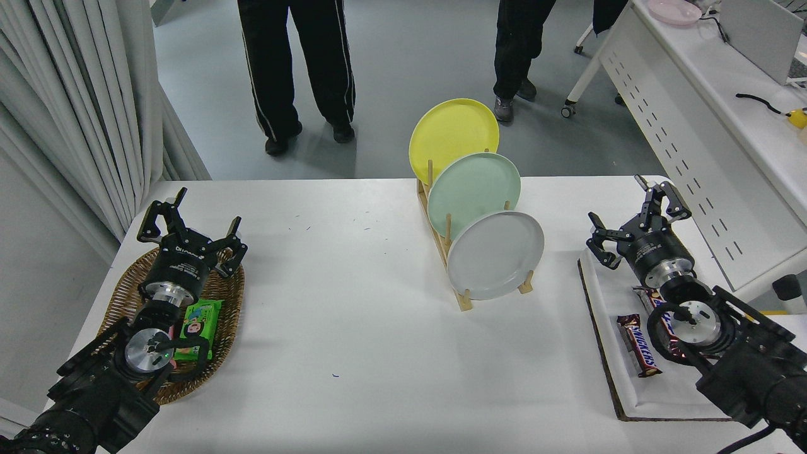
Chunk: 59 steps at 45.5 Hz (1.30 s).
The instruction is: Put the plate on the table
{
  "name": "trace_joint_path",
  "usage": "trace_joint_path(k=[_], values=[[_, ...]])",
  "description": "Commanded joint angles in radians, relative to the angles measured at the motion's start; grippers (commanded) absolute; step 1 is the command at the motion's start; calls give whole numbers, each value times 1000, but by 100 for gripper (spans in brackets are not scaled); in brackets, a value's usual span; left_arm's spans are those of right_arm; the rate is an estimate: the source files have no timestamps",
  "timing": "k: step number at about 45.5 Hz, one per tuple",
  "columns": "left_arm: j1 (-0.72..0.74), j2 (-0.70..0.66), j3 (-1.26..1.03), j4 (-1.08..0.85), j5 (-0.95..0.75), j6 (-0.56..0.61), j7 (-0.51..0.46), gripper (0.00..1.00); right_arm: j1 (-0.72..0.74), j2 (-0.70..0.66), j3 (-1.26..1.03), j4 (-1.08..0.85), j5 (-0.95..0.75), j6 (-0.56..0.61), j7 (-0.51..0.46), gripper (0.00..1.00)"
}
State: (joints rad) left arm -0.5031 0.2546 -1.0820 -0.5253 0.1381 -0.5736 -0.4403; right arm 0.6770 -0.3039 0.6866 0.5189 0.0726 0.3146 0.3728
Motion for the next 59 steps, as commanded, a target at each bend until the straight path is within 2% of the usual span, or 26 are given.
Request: trace_joint_path(k=[1,49,59], values=[[0,0,0,1,0,0,0,100,-2,-1,-1,0,-1,1,0,100],[0,0,1,1,0,0,0,100,15,-15,-9,-8,-2,-11,-2,100],[0,0,-1,-1,0,0,0,100,102,-87,-266,30,13,-11,-2,100]])
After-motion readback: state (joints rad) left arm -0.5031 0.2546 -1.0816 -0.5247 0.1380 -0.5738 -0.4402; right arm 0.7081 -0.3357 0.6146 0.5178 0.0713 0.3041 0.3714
